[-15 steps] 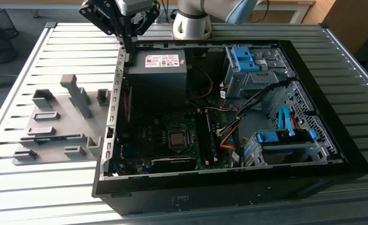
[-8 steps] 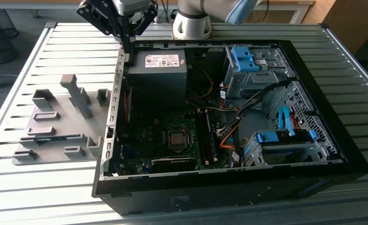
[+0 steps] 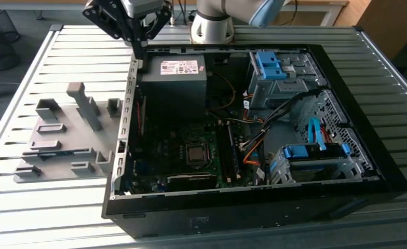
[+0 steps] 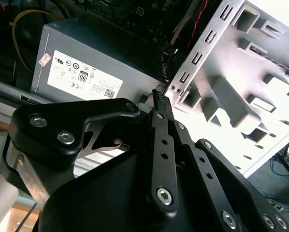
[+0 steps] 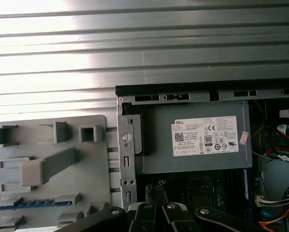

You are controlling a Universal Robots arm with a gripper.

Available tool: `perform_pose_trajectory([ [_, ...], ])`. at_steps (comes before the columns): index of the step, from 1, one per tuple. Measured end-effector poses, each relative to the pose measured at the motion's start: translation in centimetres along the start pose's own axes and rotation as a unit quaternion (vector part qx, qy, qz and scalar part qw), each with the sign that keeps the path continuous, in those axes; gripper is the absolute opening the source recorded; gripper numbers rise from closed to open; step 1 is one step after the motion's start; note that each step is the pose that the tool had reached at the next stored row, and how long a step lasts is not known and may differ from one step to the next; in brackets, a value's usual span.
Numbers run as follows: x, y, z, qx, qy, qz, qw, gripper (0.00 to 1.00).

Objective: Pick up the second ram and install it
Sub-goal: 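Reach for the second ram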

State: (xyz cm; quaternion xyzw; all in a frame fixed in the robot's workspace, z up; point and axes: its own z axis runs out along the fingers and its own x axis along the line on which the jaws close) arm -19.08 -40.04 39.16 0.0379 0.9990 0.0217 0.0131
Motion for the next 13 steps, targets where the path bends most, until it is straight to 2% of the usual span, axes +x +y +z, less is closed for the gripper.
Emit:
perform_pose_trajectory([
  [13, 0.65, -0.05, 0.05, 0.0000, 0.0000, 0.000, 1.0000, 0.10],
])
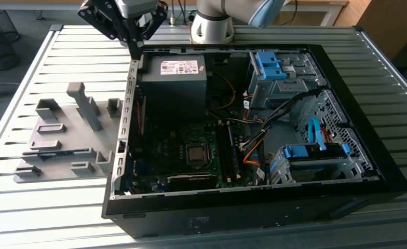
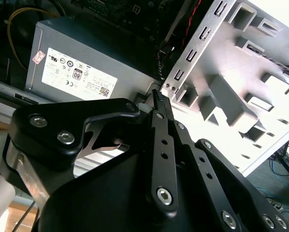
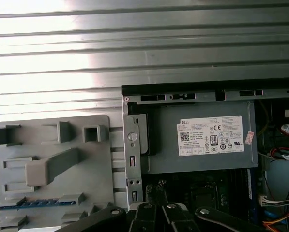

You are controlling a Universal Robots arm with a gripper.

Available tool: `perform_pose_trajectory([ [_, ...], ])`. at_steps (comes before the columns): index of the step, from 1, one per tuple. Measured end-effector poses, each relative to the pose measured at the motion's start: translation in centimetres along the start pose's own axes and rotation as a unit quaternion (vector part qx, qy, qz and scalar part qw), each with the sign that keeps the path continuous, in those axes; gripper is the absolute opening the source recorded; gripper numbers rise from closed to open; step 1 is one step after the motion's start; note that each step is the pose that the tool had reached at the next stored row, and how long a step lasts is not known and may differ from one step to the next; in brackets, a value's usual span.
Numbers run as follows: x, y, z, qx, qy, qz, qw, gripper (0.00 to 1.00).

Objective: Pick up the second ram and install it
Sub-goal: 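Reach for the second ram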

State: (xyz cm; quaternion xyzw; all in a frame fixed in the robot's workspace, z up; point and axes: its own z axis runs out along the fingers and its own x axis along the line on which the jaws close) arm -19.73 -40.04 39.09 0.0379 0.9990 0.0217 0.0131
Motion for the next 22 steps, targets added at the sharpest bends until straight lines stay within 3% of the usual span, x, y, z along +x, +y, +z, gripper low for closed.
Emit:
perform_pose_trajectory([
  [12, 0.97, -0.17, 0.06, 0.0000, 0.0001, 0.000, 1.0000, 0.10],
  [22, 1.89, -1.70, 0.14, 0.0000, 0.0000, 0.000, 1.0000, 0.10],
])
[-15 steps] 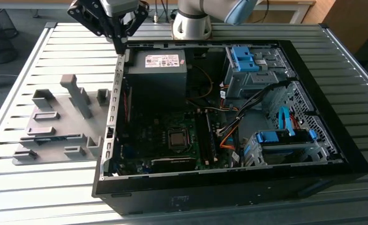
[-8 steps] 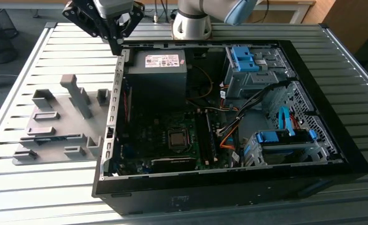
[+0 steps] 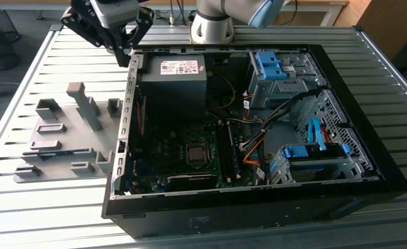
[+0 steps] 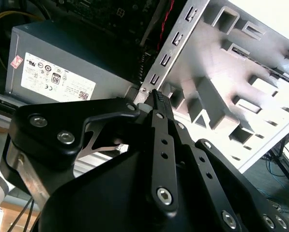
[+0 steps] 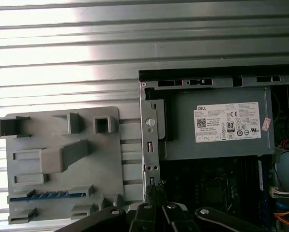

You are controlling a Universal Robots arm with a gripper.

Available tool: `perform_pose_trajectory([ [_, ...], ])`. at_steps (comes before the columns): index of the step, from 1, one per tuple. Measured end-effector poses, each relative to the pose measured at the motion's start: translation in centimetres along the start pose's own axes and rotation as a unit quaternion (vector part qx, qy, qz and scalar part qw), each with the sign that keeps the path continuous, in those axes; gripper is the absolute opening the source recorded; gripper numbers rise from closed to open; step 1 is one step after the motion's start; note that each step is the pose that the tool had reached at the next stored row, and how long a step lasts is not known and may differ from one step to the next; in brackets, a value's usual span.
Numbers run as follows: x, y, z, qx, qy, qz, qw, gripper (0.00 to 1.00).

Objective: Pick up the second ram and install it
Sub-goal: 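Reach for the second ram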

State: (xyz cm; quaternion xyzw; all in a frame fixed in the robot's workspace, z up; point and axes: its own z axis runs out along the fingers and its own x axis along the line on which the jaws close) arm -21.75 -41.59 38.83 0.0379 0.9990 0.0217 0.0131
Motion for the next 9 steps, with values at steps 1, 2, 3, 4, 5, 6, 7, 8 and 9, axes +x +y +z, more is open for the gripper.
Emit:
perform_pose_trajectory([
  [1, 0.08, -0.09, 0.01, 0.0000, 0.0000, 0.000, 1.0000, 0.10],
  [2, 0.16, -0.17, 0.02, 0.0000, 0.0000, 0.000, 1.0000, 0.10],
  [3, 0.23, -0.25, 0.02, 0.0000, 0.0000, 0.000, 1.0000, 0.10],
  [4, 0.31, -0.33, 0.03, 0.0000, 0.0000, 0.000, 1.0000, 0.10],
  [5, 0.39, -0.40, 0.04, 0.0000, 0.0000, 0.000, 1.0000, 0.10],
  [6, 0.46, -0.47, 0.04, 0.0000, 0.0000, 0.000, 1.0000, 0.10],
  [7, 0.54, -0.54, 0.05, 0.0000, 0.0000, 0.000, 1.0000, 0.10],
  [8, 0.61, -0.60, 0.06, 0.0000, 0.0000, 0.000, 1.0000, 0.10],
  [9, 0.69, -0.66, 0.07, 0.0000, 0.0000, 0.000, 1.0000, 0.10],
])
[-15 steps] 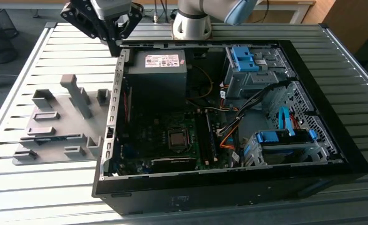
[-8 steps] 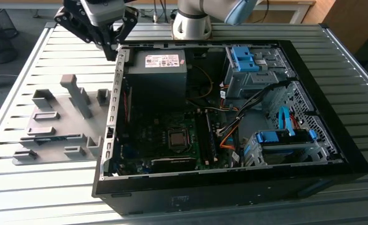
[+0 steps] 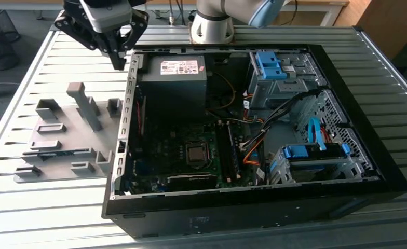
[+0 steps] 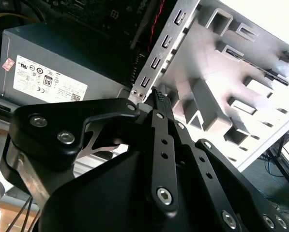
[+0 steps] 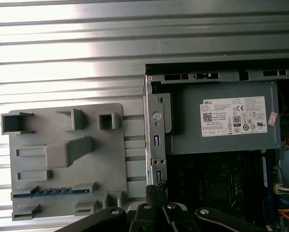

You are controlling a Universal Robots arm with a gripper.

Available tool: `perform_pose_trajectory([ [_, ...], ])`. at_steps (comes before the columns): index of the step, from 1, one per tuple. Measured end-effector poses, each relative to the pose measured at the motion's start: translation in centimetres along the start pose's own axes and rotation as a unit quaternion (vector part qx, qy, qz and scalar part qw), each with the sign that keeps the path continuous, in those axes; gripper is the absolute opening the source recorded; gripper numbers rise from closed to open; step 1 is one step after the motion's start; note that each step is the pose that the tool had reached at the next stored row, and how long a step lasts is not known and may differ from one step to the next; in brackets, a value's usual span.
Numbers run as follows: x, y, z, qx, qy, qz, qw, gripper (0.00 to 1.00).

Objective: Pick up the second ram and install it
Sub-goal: 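Reach for the second ram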

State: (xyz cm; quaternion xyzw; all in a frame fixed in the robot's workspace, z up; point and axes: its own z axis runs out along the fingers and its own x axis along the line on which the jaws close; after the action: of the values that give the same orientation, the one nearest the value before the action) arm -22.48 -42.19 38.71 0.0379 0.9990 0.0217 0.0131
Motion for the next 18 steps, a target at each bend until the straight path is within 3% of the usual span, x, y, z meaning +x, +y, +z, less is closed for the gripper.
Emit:
perform_pose_trajectory([
  [11, 1.03, -1.00, 0.05, 0.0000, 0.0000, 0.000, 1.0000, 0.10],
  [18, 1.36, -1.09, 0.06, 0.0000, 0.0001, 0.000, 1.0000, 0.10],
])
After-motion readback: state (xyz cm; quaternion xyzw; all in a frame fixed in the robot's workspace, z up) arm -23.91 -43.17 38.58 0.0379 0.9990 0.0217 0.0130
